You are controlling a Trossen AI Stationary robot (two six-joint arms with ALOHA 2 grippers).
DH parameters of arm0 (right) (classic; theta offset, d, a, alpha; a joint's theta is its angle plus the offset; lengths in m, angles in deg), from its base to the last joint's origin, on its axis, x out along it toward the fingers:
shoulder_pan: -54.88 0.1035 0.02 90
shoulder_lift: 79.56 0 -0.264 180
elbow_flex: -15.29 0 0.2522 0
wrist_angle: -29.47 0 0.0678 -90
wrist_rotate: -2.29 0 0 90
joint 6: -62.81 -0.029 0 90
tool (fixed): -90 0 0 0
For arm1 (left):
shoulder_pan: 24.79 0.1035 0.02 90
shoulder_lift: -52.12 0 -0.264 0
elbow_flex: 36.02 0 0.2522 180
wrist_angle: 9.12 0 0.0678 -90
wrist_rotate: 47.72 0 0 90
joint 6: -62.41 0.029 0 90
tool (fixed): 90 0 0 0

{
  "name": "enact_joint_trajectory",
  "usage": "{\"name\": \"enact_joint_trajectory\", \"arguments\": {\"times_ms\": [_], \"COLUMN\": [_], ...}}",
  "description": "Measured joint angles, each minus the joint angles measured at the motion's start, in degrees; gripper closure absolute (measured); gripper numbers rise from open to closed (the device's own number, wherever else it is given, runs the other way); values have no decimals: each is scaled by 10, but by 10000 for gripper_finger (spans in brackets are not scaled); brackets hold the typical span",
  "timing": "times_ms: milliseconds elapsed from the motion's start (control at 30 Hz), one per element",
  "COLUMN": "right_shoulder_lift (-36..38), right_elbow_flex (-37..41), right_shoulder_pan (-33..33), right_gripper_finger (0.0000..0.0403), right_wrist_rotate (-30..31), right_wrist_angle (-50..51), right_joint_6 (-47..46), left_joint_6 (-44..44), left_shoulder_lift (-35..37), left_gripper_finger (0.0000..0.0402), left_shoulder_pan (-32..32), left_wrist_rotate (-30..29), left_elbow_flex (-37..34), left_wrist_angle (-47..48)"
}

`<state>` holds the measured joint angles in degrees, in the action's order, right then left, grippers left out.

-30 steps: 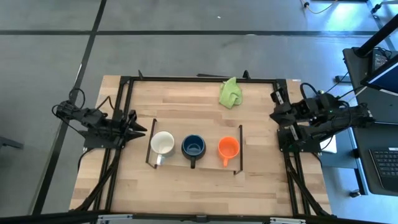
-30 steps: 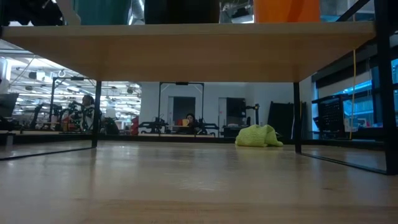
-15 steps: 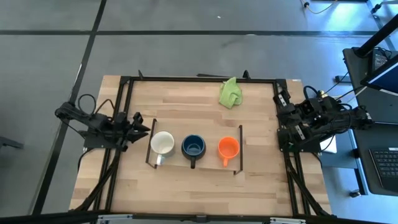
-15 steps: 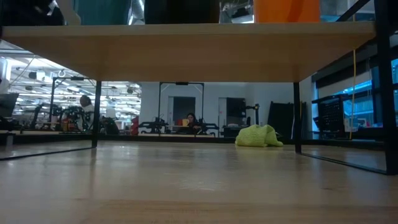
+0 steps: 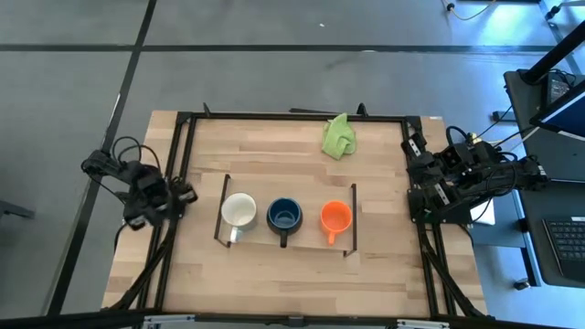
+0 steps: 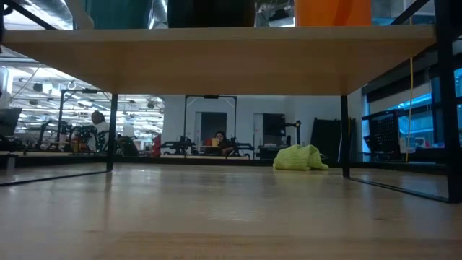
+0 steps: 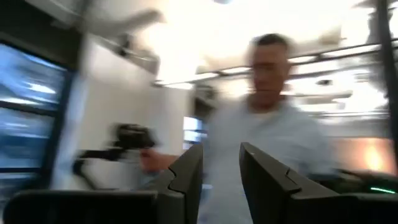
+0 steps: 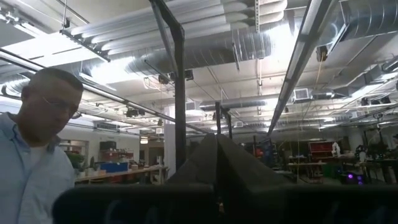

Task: Stack small to large cups/mugs on shelf
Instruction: Return to Home Position

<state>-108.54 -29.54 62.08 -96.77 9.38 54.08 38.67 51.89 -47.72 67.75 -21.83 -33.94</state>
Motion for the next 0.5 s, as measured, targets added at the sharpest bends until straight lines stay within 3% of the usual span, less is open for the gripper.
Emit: {"name": "enact_joint_trajectory", "arguments": {"times_ms": [100, 200, 367, 500], "right_shoulder_lift": [0, 0, 0, 0], "right_elbow_flex": [0, 0, 0, 0], "right_shoulder_pan": [0, 0, 0, 0], "right_gripper_finger": [397, 397, 397, 397], "right_wrist_rotate": [0, 0, -1, -40], "right_wrist_angle": [1, 1, 18, 52], "right_joint_6": [0, 0, -1, -2], "left_joint_6": [-49, -61, 12, 76], "left_shoulder_lift": [0, 0, -1, 0], "left_gripper_finger": [302, 302, 302, 302], "left_shoulder_pan": [0, 0, 1, -5], "left_wrist_rotate": [66, 132, 80, 151], "left_elbow_flex": [0, 0, 0, 0], "left_wrist_angle": [-4, 51, 191, 187]}}
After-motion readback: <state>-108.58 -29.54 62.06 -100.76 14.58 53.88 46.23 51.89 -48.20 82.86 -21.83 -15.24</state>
